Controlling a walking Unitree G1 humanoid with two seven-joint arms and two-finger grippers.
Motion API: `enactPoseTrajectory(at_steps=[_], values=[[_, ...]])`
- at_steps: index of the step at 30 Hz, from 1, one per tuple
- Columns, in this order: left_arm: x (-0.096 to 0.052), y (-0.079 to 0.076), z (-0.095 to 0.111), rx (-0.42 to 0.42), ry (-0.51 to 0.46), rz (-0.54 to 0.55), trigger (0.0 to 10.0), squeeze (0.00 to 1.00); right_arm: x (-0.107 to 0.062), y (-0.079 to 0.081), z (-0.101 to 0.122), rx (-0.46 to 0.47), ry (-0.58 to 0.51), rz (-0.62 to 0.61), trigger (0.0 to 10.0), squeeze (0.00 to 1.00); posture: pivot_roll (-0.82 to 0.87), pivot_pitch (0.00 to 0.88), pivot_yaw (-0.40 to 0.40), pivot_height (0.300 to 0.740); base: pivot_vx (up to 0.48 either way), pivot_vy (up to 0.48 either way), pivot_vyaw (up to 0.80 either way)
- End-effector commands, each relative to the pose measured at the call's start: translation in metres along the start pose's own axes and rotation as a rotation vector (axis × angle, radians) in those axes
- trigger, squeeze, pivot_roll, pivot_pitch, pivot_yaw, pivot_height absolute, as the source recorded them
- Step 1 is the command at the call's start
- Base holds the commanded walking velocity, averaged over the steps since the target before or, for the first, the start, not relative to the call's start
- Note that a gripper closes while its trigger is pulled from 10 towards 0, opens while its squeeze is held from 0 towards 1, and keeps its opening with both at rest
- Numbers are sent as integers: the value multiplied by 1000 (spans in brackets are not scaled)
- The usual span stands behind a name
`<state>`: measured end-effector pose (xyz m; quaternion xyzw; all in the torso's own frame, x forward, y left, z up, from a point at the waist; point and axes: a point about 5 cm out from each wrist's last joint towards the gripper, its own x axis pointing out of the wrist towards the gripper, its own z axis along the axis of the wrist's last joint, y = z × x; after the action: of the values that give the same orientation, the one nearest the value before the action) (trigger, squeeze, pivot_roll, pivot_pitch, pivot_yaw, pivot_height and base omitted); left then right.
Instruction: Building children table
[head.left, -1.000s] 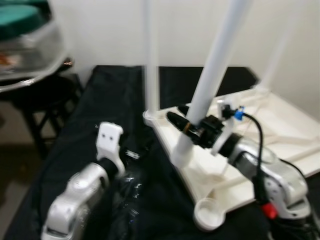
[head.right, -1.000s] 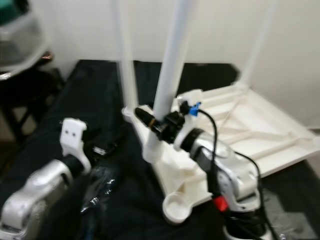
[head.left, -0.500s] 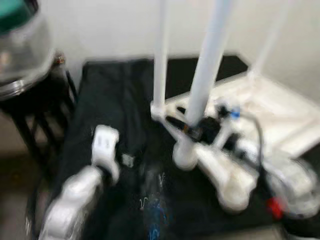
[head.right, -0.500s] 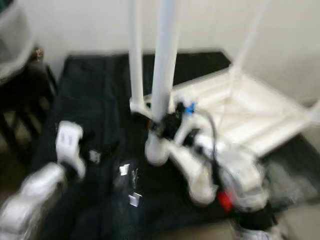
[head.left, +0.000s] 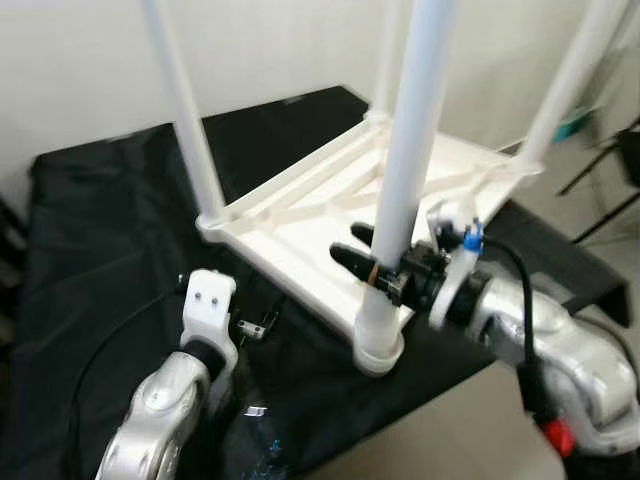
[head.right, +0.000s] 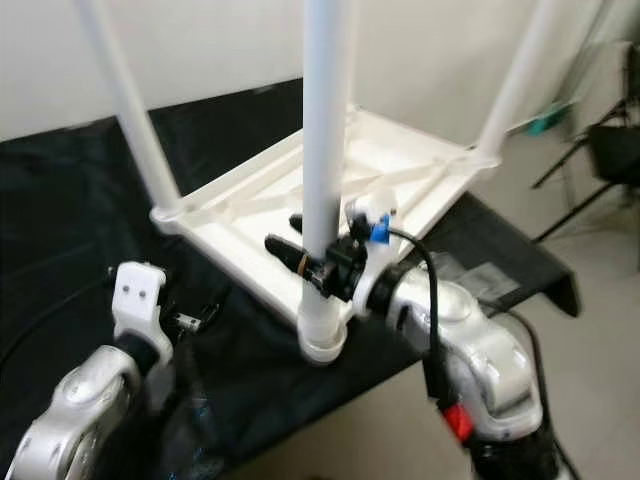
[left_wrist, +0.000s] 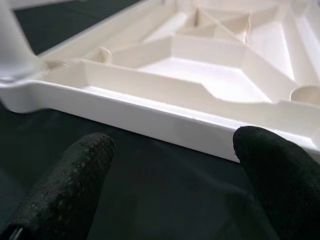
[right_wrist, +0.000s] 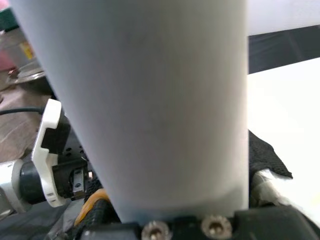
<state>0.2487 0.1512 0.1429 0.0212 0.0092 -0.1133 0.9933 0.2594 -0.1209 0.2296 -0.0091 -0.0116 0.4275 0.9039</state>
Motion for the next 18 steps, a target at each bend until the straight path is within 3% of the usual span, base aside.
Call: enactPoseTrajectory(at_steps=[1, 5, 11, 18], values=[[-2, 2, 2, 15, -20, 19, 10000, 0, -1, 4, 3, -7, -23, 21, 10000, 0, -56, 131, -3, 740, 0, 0, -800], [-3, 3, 3, 19, -28, 25, 10000, 0, -1, 4, 4, -17, -31, 23, 10000, 0, -58, 135, 1, 740, 0, 0, -800], [-8, 10, 6, 22, -59, 40, 10000, 0, 9, 4, 22, -89, -120, 57, 10000, 0, -58, 159, 0, 740, 0, 0, 0], [-11, 12, 8, 5, -80, 46, 10000, 0, 13, 3, 30, -107, -171, 93, 10000, 0, -59, 170, 6, 740, 0, 0, 0]])
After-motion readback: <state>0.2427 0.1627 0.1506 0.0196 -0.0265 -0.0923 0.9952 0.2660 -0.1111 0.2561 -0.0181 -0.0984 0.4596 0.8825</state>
